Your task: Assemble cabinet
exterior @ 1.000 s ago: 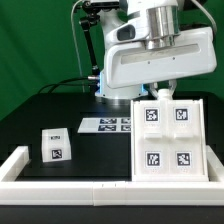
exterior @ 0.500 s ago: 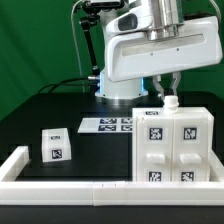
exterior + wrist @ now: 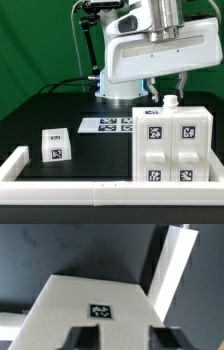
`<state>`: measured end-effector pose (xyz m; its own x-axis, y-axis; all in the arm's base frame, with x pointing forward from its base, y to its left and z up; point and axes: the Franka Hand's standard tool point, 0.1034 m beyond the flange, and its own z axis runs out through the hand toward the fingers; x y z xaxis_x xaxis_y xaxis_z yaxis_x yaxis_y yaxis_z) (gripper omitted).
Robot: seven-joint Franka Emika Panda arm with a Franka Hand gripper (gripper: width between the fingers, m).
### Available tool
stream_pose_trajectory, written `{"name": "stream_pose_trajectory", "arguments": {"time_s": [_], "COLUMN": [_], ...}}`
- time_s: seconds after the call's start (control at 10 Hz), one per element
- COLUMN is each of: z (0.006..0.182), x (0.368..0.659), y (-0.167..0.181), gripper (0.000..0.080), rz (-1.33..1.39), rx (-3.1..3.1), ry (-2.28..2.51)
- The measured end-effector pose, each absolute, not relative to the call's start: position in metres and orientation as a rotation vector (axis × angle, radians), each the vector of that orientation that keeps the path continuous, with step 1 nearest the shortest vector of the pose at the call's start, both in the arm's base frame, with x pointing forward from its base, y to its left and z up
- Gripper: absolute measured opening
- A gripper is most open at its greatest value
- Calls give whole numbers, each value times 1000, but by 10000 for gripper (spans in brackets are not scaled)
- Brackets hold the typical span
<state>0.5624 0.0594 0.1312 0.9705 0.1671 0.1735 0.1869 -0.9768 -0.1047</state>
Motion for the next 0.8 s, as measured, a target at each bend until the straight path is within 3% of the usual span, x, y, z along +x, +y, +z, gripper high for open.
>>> {"name": "stream_pose_trajectory", "arguments": {"time_s": [0.1,0.2,0.3,0.4,0.5,0.8], "z": [116,106,100,95,88,80], "x": [545,527,516,509,498,483], "y": [51,33,9,-12,-39,-97], "gripper": [402,596,596,725,776,798], "rz": [-267,-242,-235,-244,-238,-196], "rx": [-3008,-3018,-3029,-3032,-3034,-3046], "ry": [-303,-360,-386,-440,-499,-509]}}
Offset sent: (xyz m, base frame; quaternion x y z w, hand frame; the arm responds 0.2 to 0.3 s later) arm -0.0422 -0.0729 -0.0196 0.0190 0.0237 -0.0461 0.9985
